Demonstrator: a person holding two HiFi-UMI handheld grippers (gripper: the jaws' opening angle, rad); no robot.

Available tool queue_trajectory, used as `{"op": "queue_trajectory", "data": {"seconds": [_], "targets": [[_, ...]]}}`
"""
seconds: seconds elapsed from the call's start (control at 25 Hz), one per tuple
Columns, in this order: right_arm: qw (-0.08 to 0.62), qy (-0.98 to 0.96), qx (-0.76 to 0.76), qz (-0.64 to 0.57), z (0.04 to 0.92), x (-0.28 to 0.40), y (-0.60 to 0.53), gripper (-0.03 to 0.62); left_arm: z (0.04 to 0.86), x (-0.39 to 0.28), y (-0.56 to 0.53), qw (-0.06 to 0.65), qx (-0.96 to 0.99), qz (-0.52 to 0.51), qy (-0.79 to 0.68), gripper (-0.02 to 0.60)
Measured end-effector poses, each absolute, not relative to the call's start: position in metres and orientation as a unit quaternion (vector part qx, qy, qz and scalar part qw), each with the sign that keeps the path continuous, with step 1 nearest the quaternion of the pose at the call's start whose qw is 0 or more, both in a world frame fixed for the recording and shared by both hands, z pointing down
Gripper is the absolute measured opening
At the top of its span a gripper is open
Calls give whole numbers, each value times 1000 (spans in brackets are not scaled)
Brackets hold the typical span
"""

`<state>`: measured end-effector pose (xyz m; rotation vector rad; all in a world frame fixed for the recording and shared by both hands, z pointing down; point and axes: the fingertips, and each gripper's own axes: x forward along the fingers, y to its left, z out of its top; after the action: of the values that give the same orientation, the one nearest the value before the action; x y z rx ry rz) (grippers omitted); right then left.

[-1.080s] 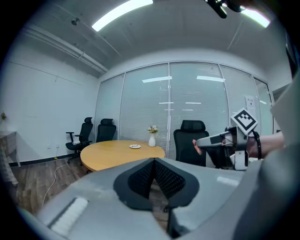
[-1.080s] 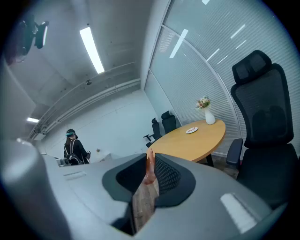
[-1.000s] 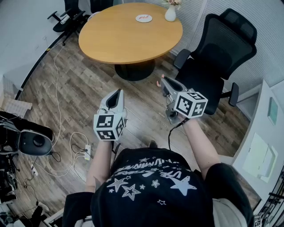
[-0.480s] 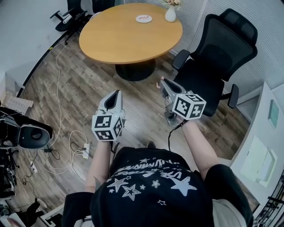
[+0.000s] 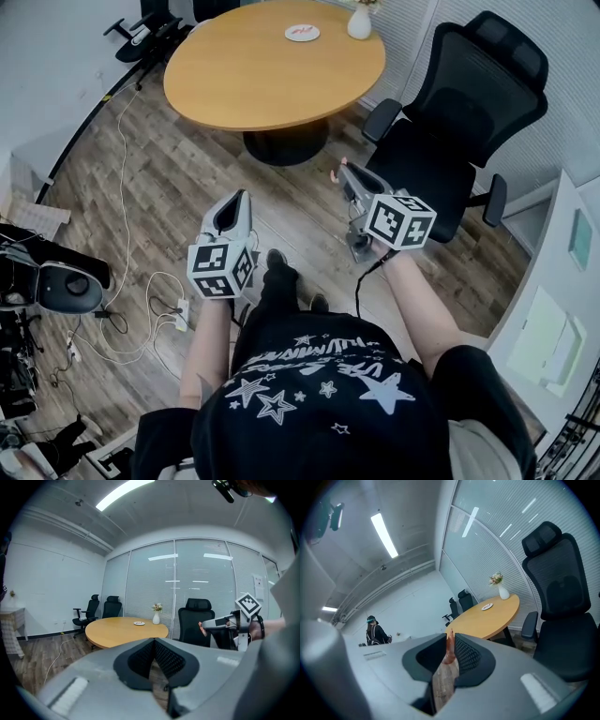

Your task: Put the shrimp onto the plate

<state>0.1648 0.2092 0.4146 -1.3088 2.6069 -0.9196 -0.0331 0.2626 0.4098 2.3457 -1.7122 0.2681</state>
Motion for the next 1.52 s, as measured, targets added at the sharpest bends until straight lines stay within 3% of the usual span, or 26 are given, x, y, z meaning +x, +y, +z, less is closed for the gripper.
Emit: {"op": "queue_trajectory", "data": {"seconds": [0.4,0.88,1.52], "targets": [[33,837,-454,-304,426,158,152,54,425,-51,191,130,810,80,-566,1],[33,824,-470,-314,427,94,18,54,434,-115,57,149,813,93,-556,2],[35,797,-508,-324,428,42,-64,54,445,-177,-29,167,830,81,-527,2]]}}
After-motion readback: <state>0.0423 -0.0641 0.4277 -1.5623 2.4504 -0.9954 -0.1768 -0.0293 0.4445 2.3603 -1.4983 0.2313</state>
